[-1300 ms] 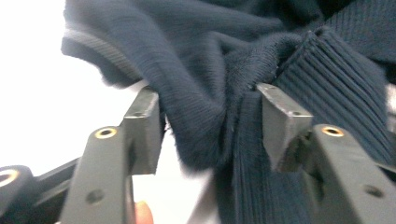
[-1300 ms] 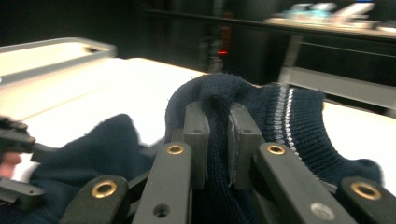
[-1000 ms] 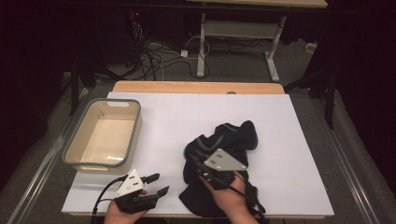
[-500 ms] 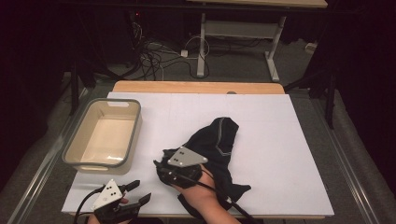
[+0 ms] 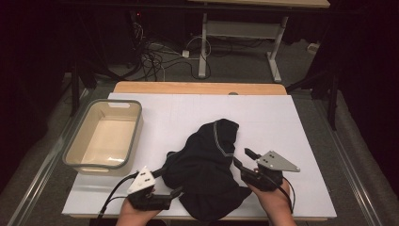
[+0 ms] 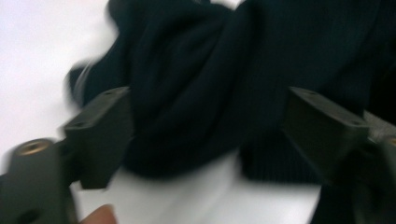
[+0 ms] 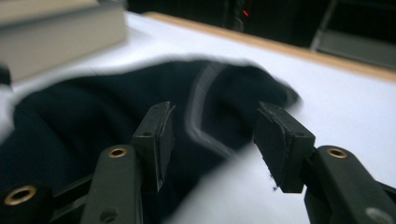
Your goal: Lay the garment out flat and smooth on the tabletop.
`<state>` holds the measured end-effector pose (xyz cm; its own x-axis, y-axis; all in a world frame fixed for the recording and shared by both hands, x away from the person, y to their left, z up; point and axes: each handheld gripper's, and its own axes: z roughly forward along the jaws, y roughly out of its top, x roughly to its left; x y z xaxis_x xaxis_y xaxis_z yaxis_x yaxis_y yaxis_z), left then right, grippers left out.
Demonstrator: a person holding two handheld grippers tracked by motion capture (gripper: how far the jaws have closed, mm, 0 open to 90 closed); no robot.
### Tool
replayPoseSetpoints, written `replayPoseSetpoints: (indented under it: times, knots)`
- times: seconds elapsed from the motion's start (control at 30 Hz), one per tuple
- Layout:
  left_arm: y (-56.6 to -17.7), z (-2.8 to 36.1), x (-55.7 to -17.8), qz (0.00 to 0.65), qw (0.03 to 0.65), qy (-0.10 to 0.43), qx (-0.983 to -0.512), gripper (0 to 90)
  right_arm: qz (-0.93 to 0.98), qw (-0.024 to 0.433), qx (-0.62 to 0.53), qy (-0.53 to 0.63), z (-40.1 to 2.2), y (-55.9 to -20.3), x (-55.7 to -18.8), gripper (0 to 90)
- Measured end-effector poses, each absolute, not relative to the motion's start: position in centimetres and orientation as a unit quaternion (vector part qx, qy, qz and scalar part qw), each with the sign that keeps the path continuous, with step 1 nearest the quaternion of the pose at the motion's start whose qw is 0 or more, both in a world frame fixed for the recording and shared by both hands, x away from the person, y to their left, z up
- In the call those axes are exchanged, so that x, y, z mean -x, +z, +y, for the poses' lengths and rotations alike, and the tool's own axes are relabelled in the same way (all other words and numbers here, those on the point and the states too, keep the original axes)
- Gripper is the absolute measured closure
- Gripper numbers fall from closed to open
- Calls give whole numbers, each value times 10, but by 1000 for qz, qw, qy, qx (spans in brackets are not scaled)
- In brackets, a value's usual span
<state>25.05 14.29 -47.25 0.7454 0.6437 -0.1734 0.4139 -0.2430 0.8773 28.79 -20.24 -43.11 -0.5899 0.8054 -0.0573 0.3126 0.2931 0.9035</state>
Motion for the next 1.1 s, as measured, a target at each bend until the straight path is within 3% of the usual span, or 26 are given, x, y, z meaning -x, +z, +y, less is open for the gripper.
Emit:
replayPoseSetpoints:
  times: [0.13, 0.17, 0.27, 0.43, 0.5, 0.53, 0.57, 0.63, 0.7, 0.87, 1.1]
  knots:
    - [-452, 103, -273, 313, 516, 106, -790, 139, 752, 262, -400, 453, -232, -453, -283, 483]
    - [-444, 81, -287, 307, 507, 92, -800, 72, 754, 262, -406, 446, -241, -461, -281, 483]
    - [-438, 59, -298, 295, 500, 83, -810, 65, 756, 268, -409, 435, -248, -465, -279, 485]
    - [-452, 26, -313, 293, 440, 67, -846, 82, 755, 265, -415, 434, -254, -468, -275, 487]
    - [-462, 26, -313, 290, 426, 60, -855, 315, 758, 263, -414, 431, -254, -470, -273, 487]
    - [-465, 28, -312, 288, 423, 59, -857, 391, 759, 262, -413, 429, -253, -470, -273, 487]
    - [-468, 30, -311, 287, 422, 60, -858, 391, 759, 262, -413, 429, -253, -470, -273, 487]
    - [-468, 38, -309, 283, 429, 65, -855, 579, 760, 262, -412, 428, -252, -472, -273, 487]
    - [-466, 46, -305, 277, 440, 73, -851, 692, 762, 260, -413, 427, -251, -472, -274, 488]
    - [-455, 82, -283, 267, 466, 119, -835, 733, 765, 255, -408, 429, -245, -472, -273, 488]
    - [-469, 164, -252, 328, 461, 152, -810, 737, 776, 242, -395, 429, -231, -474, -274, 488]
